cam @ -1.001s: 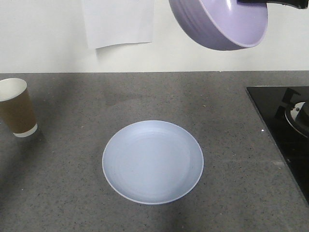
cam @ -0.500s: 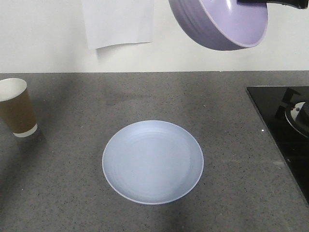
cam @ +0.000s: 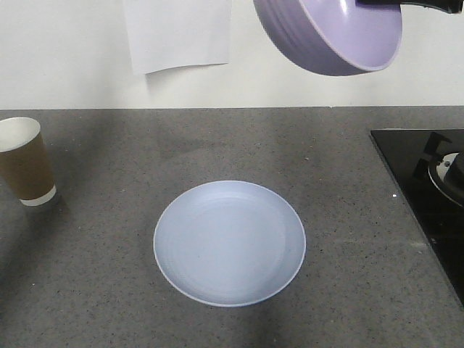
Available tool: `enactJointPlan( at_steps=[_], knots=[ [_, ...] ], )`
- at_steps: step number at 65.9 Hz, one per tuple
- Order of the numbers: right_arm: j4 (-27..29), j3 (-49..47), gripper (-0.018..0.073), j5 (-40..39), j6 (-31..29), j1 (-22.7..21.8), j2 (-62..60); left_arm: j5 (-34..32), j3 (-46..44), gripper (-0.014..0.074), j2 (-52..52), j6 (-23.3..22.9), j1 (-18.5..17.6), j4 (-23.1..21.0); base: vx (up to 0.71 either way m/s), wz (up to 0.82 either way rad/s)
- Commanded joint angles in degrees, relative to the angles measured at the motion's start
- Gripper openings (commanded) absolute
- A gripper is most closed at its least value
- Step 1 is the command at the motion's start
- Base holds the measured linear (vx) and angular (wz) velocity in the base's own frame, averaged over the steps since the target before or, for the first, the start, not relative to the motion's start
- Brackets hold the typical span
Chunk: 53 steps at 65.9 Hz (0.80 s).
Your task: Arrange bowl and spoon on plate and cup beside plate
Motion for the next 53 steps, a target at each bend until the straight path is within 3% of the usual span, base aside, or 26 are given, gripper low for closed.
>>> enactJointPlan(
  at_steps=[1, 31, 40, 53],
  knots=[
    [3.43, -1.34, -0.0002, -2.38, -0.40, -0.04, -1.97, -3.74, -1.23, -0.0006, -0.50, -0.02, -0.02, -0.48, 0.00, 0.00],
    [3.43, -1.34, -0.0002, -2.38, -0.40, -0.04, -1.97, -3.74, -1.23, -0.0006, -0.50, -0.02, -0.02, -0.48, 0.00, 0.00],
    [3.48, -1.34, -0.0002, -5.50, -0.17, -0.04, -1.79, -3.74, -1.23, -0.0006, -0.50, -0.02, -0.02, -0.48, 0.00, 0.00],
    [8.39, -1.34, -0.0002, -5.53, -1.62, 0.57, 1.70, -3.74, -1.23, -0.0006, -0.50, -0.02, -0.02, -0.48, 0.00, 0.00]
  ],
)
